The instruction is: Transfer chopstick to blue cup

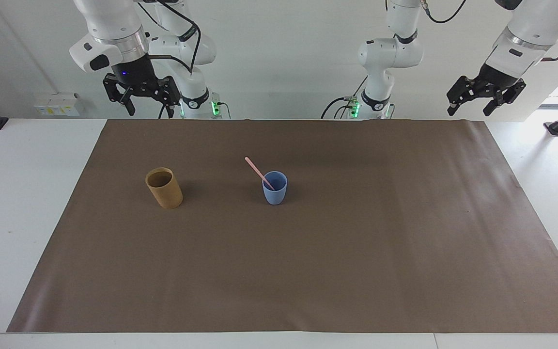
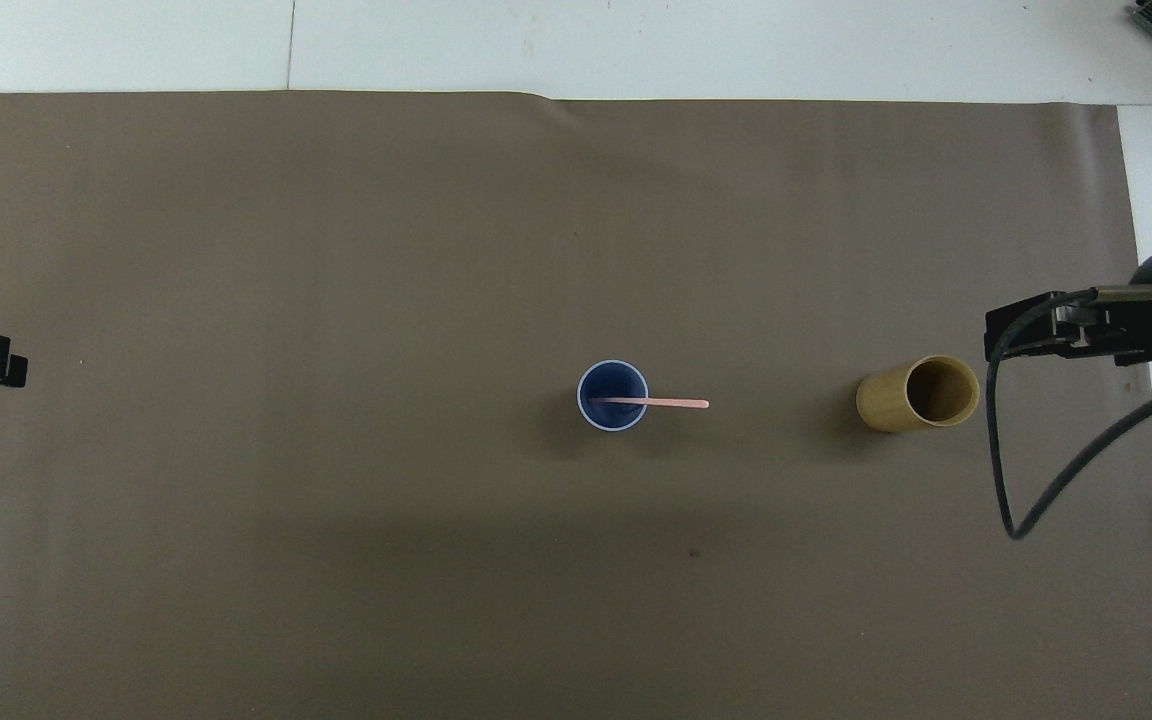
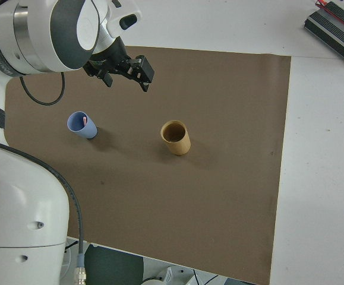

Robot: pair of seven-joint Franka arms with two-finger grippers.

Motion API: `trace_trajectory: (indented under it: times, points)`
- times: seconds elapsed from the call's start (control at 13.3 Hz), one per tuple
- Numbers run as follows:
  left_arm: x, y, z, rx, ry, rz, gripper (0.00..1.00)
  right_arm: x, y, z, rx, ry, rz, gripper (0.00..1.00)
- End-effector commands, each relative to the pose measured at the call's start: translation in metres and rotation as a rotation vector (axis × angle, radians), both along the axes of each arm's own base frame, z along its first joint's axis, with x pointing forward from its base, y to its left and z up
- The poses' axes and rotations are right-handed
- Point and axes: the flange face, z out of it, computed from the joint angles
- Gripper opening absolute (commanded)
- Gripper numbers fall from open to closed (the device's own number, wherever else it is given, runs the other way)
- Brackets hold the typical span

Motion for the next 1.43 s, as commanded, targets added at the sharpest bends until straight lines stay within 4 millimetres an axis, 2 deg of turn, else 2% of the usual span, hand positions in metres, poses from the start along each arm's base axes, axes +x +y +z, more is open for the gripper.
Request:
trace_trajectory:
  times: [0.0,1.35]
  points:
    - [-0.005,0.0012,0.0055,-0.004,-0.006,0.011,1.0,-0.0012,-0.0059,-0.0024,-0.001,0.018,0.014,1.0]
    - [-0.005,0.0012,0.0055,-0.004,-0.006,0.011,1.0,-0.0001,-0.0089,-0.0006,0.016,0.005,-0.002,1.0]
